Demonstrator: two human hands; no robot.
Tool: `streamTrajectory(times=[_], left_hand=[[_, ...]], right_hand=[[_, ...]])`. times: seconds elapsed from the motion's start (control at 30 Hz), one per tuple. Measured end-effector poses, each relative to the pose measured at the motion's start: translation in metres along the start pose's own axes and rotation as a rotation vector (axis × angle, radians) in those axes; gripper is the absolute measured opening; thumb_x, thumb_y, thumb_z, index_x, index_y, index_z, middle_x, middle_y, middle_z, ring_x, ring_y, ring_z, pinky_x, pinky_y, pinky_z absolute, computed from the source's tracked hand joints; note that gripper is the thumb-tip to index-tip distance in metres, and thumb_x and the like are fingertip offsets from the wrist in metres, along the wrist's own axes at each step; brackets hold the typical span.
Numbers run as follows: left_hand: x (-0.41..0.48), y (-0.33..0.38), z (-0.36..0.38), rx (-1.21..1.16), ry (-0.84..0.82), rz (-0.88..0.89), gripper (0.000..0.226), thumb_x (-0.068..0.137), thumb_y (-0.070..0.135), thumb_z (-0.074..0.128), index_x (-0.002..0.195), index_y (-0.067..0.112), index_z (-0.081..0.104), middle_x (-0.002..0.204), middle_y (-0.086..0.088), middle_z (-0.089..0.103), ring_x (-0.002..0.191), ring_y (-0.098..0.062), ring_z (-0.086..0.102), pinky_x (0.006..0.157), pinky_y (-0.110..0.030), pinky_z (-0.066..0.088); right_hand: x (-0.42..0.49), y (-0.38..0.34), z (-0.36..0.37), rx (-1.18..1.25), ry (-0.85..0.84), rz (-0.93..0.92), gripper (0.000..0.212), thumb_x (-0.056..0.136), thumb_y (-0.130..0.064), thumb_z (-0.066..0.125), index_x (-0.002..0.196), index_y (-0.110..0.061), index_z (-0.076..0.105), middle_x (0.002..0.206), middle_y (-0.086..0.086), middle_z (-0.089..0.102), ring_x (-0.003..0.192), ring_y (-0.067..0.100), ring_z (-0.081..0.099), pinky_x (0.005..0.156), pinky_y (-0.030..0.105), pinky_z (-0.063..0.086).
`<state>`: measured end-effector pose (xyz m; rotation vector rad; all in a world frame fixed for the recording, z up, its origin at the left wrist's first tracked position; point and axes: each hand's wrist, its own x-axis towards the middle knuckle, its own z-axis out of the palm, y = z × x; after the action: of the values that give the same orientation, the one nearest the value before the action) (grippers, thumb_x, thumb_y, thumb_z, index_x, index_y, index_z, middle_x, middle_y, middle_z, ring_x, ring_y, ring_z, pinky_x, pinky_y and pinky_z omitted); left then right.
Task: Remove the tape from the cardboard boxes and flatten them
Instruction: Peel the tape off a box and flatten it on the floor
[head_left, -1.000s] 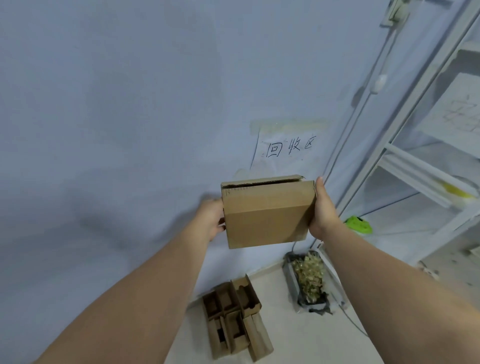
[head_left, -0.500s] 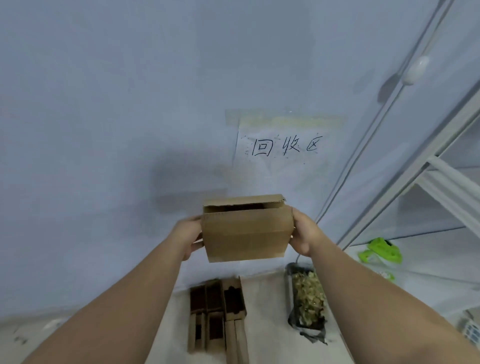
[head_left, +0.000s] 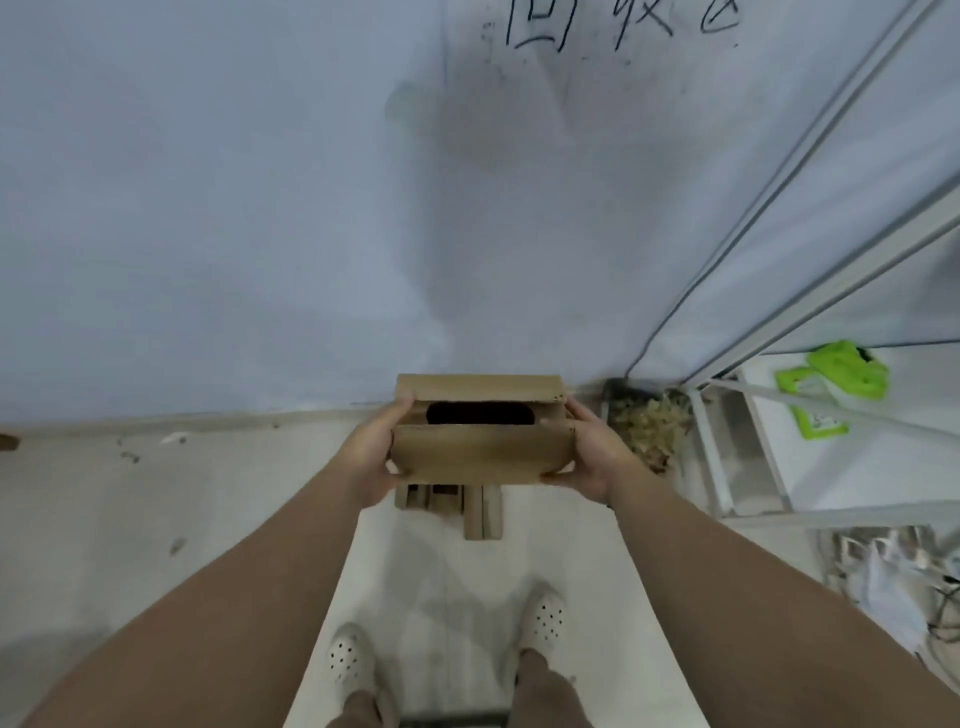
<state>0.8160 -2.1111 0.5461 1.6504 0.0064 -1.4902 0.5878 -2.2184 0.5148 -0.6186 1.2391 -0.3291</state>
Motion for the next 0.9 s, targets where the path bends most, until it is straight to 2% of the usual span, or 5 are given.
streamTrajectory(times=[0.3, 0.5, 0.63, 0.77, 0.9], left_hand=[[0.101, -0.134, -0.091, 0.194, -0.244, -0.234, 0.048, 0.091, 0.003, 0.057, 0.121, 0.039, 0.052, 0.114, 0.008, 0.066, 0.109, -0.009, 0.058, 0.087, -0.027, 0.046], [0.172, -0.245, -0.150, 0.192, -0.219, -0.316, 0.059, 0.090, -0.001, 0.054, 0.126, 0.046, 0.048, 0.121, 0.014, 0.062, 0.111, -0.007, 0.058, 0.085, -0.023, 0.047], [0.227, -0.315, -0.169, -0.045, 0.033, -0.318, 0.034, 0.096, 0.022, 0.054, 0.130, 0.024, 0.050, 0.127, -0.001, 0.058, 0.112, -0.014, 0.055, 0.097, -0.032, 0.042], [0.284, -0.376, -0.174, -0.168, 0.199, -0.280, 0.042, 0.095, 0.054, 0.040, 0.115, 0.024, 0.061, 0.119, 0.000, 0.061, 0.115, -0.018, 0.052, 0.107, -0.043, 0.035], [0.328, -0.432, -0.178, -0.130, 0.219, -0.310, 0.039, 0.094, 0.049, 0.048, 0.125, 0.026, 0.052, 0.124, 0.001, 0.051, 0.117, -0.020, 0.046, 0.097, -0.048, 0.044]], right_hand=[[0.071, 0.155, -0.003, -0.140, 0.010, 0.266, 0.076, 0.084, -0.009, 0.072, 0.143, -0.042, 0.038, 0.128, 0.000, 0.058, 0.115, 0.023, 0.057, 0.092, 0.044, 0.053], [0.141, 0.256, -0.004, -0.222, -0.021, 0.431, 0.067, 0.086, -0.015, 0.070, 0.141, -0.041, 0.040, 0.125, 0.000, 0.057, 0.113, 0.023, 0.058, 0.076, 0.036, 0.056], [0.200, 0.329, -0.002, -0.338, 0.058, 0.467, 0.048, 0.090, -0.030, 0.065, 0.133, -0.039, 0.045, 0.114, -0.004, 0.060, 0.105, 0.019, 0.059, 0.078, 0.041, 0.057], [0.253, 0.405, -0.009, -0.411, 0.064, 0.520, 0.029, 0.093, -0.033, 0.057, 0.120, -0.040, 0.049, 0.110, -0.007, 0.060, 0.102, 0.017, 0.056, 0.082, 0.044, 0.055], [0.294, 0.469, -0.024, -0.329, 0.090, 0.582, 0.021, 0.097, -0.028, 0.051, 0.115, -0.040, 0.051, 0.110, -0.007, 0.058, 0.107, 0.021, 0.056, 0.076, 0.045, 0.056]])
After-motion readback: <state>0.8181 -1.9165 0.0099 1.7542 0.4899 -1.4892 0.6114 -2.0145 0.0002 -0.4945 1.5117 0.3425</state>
